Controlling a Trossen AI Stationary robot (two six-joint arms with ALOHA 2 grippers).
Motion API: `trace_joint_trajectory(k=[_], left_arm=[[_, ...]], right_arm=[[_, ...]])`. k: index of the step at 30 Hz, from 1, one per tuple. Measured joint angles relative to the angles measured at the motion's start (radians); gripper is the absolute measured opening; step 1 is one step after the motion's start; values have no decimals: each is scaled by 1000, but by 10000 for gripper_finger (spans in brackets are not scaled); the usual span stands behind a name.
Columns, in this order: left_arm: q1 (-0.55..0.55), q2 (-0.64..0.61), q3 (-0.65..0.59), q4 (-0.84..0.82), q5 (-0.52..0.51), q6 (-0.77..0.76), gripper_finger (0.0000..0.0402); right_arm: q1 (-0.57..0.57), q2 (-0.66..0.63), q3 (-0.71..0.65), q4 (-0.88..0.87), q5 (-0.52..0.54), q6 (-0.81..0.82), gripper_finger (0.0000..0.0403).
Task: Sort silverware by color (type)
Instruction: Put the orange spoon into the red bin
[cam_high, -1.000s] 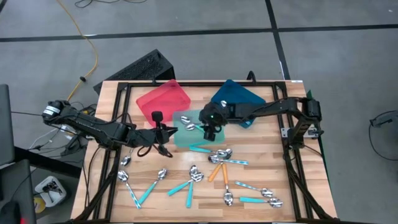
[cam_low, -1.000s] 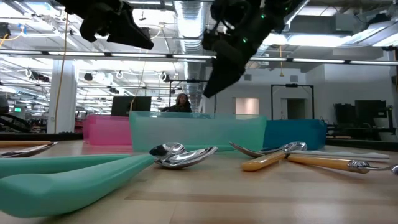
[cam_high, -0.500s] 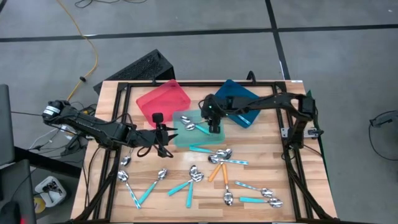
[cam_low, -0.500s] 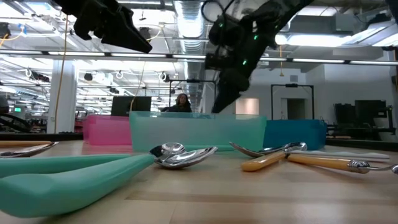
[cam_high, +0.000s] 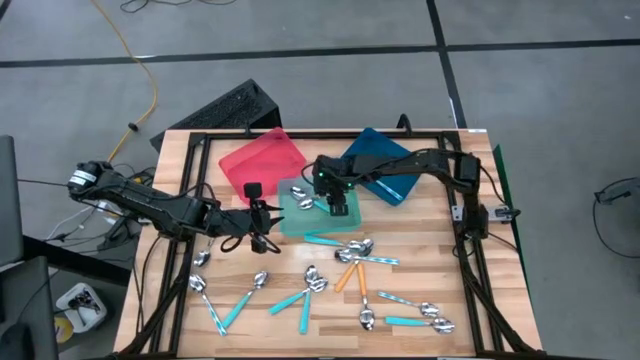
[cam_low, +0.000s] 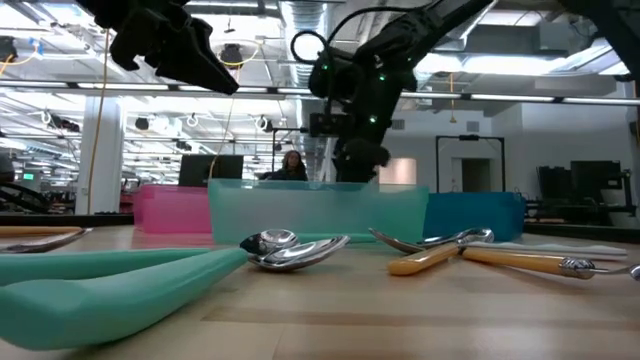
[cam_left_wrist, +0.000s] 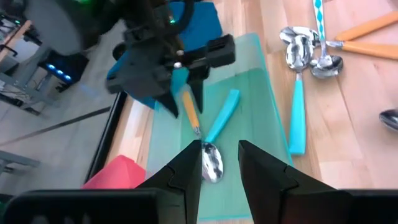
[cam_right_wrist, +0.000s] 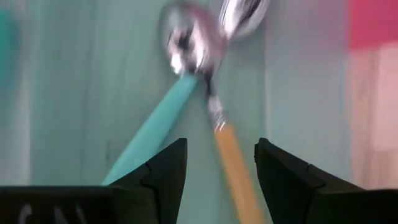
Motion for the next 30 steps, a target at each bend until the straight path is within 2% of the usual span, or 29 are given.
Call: trace_joint_trajectory(k=[11,19,30], left_arm=[[20,0,-49,-8,5,-44,94],[22,0,-49,6,6,-48,94],[22,0,-49,5,6,-50,94]], right_arm=[[-6,64,7,-1,3,-11,207],[-14,61,6,-13,1,-10,204],[-21,61,6,-35,-6,-8,139]])
